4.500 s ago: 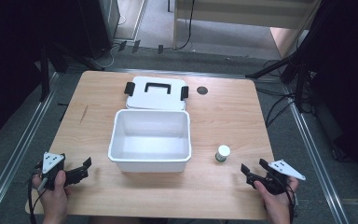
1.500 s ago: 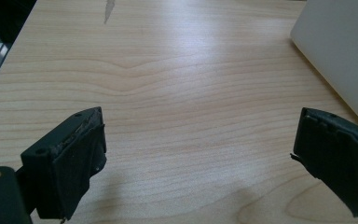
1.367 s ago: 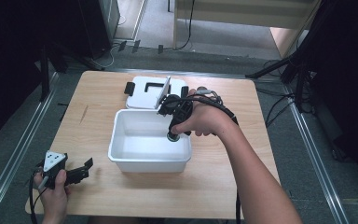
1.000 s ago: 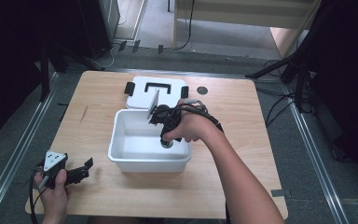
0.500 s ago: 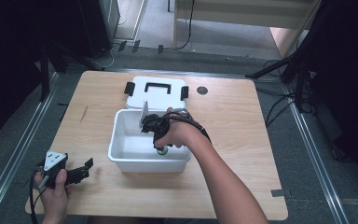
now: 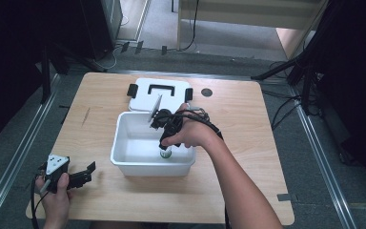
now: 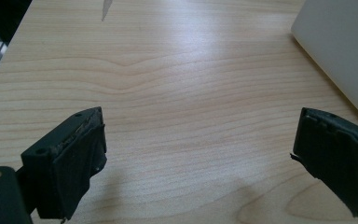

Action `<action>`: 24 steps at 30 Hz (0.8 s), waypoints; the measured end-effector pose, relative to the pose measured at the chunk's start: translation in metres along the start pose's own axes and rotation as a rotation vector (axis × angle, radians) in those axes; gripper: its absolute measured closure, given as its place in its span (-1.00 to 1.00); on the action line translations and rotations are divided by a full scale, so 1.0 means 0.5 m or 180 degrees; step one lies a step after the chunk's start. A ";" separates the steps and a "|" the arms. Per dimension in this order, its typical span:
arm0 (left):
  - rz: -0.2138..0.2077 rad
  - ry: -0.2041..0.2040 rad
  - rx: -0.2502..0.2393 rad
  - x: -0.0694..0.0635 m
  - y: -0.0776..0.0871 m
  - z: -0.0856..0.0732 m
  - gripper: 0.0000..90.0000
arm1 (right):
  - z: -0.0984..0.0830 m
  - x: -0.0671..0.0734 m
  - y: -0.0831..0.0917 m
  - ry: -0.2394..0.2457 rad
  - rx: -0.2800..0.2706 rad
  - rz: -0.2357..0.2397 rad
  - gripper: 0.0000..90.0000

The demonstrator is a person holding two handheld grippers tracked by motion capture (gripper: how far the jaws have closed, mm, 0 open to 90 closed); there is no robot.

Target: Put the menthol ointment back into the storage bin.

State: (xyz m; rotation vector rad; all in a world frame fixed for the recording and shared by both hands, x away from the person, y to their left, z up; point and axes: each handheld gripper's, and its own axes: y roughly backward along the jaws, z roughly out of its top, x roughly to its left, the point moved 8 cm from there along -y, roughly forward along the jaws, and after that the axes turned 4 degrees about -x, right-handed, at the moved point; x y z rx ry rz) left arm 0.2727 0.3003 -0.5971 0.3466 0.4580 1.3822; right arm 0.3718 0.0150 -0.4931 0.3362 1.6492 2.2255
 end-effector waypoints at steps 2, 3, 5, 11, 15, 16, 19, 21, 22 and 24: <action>0.0000 0.0003 0.0003 0.000 0.000 0.000 -0.93 | 0.000 -0.002 0.010 -0.0025 -0.0071 -0.0001 -0.21; 0.0001 0.0001 0.0003 0.000 0.000 0.000 -0.93 | 0.000 -0.007 0.031 -0.0071 -0.0238 -0.0012 -0.29; 0.0000 -0.0001 0.0003 0.000 0.000 0.000 -0.93 | -0.003 -0.013 0.053 -0.0087 -0.0409 -0.0040 -0.36; 0.0001 -0.0003 -0.0001 0.000 0.000 0.000 -0.93 | -0.030 -0.036 0.104 -0.0315 -0.0824 -0.0170 -0.50; 0.0009 -0.0007 -0.0002 0.000 0.000 0.000 -0.93 | -0.060 -0.060 0.126 -0.0434 -0.1055 -0.0364 -0.54; 0.0009 -0.0007 -0.0002 0.000 0.000 0.000 -0.93 | -0.060 -0.060 0.126 -0.0434 -0.1055 -0.0364 -0.54; 0.0014 -0.0012 0.0007 0.000 0.000 0.000 -0.93 | -0.093 -0.080 0.141 -0.0572 -0.1257 -0.0410 -0.59; 0.0020 -0.0017 0.0014 0.000 0.000 0.000 -0.92 | -0.112 -0.089 0.145 -0.0605 -0.1315 -0.0444 -0.59; 0.0032 -0.0021 0.0016 0.001 0.000 -0.001 -0.91 | -0.122 -0.093 0.147 -0.0658 -0.1328 -0.0474 -0.59; 0.0057 -0.0016 0.0011 0.001 0.000 0.000 -0.88 | -0.130 -0.097 0.148 -0.0678 -0.1343 -0.0482 -0.59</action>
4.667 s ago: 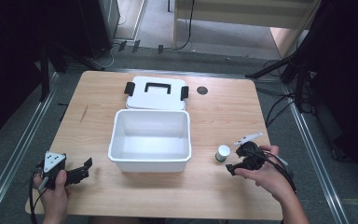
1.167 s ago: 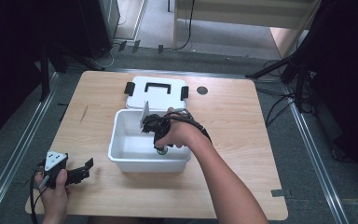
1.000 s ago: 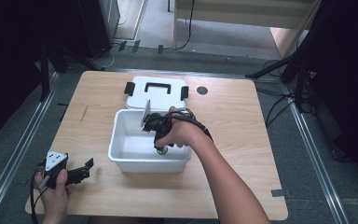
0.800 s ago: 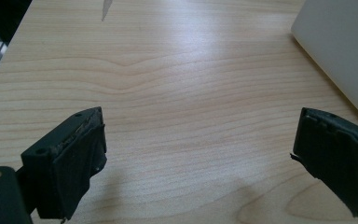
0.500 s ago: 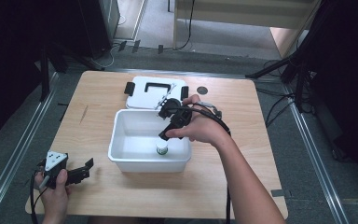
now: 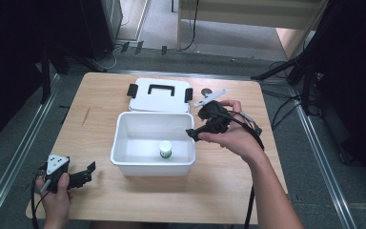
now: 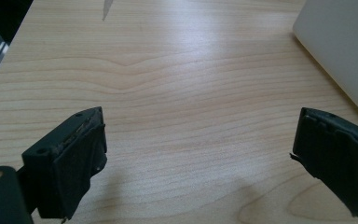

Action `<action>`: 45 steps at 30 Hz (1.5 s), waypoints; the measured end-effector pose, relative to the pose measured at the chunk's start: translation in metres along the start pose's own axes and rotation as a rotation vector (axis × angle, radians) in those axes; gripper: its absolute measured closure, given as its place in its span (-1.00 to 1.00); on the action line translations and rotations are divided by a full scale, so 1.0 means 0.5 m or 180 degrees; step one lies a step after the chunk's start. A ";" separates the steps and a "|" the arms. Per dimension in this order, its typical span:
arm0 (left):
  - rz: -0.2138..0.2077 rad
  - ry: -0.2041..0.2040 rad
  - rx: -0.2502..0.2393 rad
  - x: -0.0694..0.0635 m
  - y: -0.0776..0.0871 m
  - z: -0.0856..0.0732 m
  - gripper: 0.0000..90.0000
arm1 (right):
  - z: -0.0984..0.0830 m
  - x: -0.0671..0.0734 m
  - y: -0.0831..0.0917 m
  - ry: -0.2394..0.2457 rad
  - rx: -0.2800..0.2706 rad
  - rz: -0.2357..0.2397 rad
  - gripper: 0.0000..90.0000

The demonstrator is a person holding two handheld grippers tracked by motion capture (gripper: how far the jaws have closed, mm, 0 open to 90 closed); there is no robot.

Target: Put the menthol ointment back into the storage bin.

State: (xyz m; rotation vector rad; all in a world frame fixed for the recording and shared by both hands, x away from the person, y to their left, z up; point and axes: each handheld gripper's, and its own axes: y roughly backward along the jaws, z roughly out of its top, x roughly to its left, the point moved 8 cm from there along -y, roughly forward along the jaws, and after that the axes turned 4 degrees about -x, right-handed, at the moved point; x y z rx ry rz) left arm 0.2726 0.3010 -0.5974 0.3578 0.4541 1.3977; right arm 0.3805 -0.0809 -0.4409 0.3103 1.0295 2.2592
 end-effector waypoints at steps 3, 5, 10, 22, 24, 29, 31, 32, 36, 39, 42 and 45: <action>0.0001 -0.0011 0.0008 0.000 0.000 0.000 -0.87 | -0.029 -0.018 0.007 -0.0116 -0.0017 -0.0032 -0.59; 0.0004 -0.0007 0.0007 0.000 0.000 0.000 -0.87 | -0.063 -0.034 0.010 -0.0209 -0.0016 -0.0049 -0.59; 0.0005 -0.0006 0.0006 0.000 0.000 0.000 -0.87 | -0.097 -0.049 0.019 -0.0323 -0.0053 -0.0050 -0.58; 0.0000 0.0002 0.0003 0.000 0.001 0.000 -0.87 | -0.186 -0.076 0.031 -0.0432 -0.0249 -0.0109 -0.58; -0.0001 0.0006 0.0005 0.000 0.001 0.000 -0.87 | -0.196 -0.078 0.031 -0.0453 -0.0261 -0.0118 -0.58; 0.0001 0.0008 -0.0002 0.000 0.001 0.000 -0.87 | -0.248 -0.086 0.027 -0.0583 -0.0325 -0.0149 -0.60; 0.0003 0.0009 -0.0001 0.000 0.001 0.000 -0.87 | -0.254 -0.088 0.026 -0.0598 -0.0337 -0.0155 -0.60; 0.0002 0.0008 -0.0001 0.000 0.001 0.000 -0.87 | -0.267 -0.090 0.026 -0.0620 -0.0357 -0.0181 -0.61; 0.0000 0.0007 0.0005 0.000 0.001 -0.001 -0.87 | -0.306 -0.094 0.025 -0.0763 -0.0487 -0.0206 -0.61; 0.0001 0.0008 0.0003 0.000 0.001 -0.001 -0.87 | -0.346 -0.100 0.022 -0.0856 -0.0556 -0.0249 -0.61; 0.0002 0.0002 0.0000 0.000 0.001 -0.001 -0.87 | -0.402 -0.106 0.018 -0.0954 -0.0623 -0.0309 -0.64; 0.0005 -0.0003 0.0001 0.000 0.002 -0.001 -0.87 | -0.427 -0.106 0.019 -0.1019 -0.0658 -0.0326 -0.64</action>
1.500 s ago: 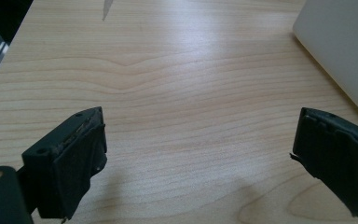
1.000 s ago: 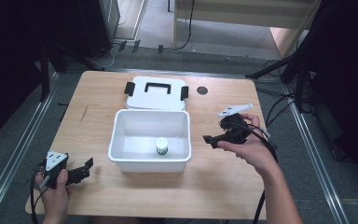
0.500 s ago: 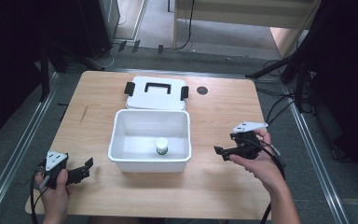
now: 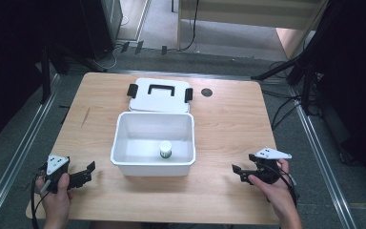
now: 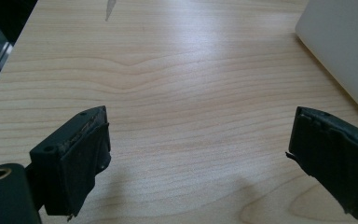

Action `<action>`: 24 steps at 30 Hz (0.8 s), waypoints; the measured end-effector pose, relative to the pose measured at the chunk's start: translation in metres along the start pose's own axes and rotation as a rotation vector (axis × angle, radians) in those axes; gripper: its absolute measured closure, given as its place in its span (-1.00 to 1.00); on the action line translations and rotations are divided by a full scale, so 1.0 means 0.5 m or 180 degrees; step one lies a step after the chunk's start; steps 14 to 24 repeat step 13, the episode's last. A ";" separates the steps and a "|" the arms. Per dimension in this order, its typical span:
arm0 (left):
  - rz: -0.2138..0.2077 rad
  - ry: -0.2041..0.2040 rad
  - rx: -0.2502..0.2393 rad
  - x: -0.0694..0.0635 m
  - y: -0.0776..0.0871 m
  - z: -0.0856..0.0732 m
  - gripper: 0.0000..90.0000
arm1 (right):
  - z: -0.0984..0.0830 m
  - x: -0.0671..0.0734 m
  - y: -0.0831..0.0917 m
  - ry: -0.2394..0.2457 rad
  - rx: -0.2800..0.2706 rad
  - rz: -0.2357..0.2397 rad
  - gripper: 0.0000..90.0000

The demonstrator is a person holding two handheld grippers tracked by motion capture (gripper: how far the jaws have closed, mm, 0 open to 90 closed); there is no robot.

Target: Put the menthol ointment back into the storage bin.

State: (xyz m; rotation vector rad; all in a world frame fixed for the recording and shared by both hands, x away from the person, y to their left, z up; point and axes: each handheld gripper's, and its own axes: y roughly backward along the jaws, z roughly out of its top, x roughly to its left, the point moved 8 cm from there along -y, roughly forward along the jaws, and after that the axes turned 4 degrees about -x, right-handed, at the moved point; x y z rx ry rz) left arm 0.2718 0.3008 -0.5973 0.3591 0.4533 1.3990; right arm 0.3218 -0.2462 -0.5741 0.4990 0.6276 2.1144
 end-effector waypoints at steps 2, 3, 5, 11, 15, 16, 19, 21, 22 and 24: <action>0.0003 -0.0001 -0.0006 -0.001 0.000 0.000 -0.87 | -0.022 -0.008 0.006 -0.0063 -0.0055 -0.0009 -0.64; 0.0003 -0.0007 -0.0005 -0.001 0.000 0.000 -0.87 | -0.033 -0.011 0.010 -0.0079 -0.0086 -0.0012 -0.64; 0.0006 -0.0014 -0.0003 -0.001 0.000 0.000 -0.87 | -0.048 -0.014 0.014 -0.0125 -0.0138 -0.0020 -0.64; 0.0014 -0.0040 -0.0003 -0.002 0.001 0.000 -0.87 | -0.072 -0.027 0.038 -0.0243 -0.0374 -0.0132 -0.65; 0.0013 -0.0041 -0.0013 -0.003 0.000 0.000 -0.87 | -0.073 -0.030 0.040 -0.0239 -0.0385 -0.0163 -0.65; 0.0013 -0.0041 -0.0013 -0.003 0.000 0.000 -0.87 | -0.073 -0.030 0.040 -0.0239 -0.0385 -0.0163 -0.65; 0.0013 -0.0041 -0.0013 -0.003 0.000 0.000 -0.87 | -0.073 -0.030 0.040 -0.0239 -0.0385 -0.0163 -0.65; 0.0013 -0.0041 -0.0013 -0.003 0.000 0.000 -0.87 | -0.073 -0.030 0.040 -0.0239 -0.0385 -0.0163 -0.65; 0.0013 -0.0041 -0.0013 -0.003 0.000 0.000 -0.87 | -0.073 -0.030 0.040 -0.0239 -0.0385 -0.0163 -0.65; 0.0013 -0.0041 -0.0013 -0.003 0.000 0.000 -0.87 | -0.073 -0.030 0.040 -0.0239 -0.0385 -0.0163 -0.65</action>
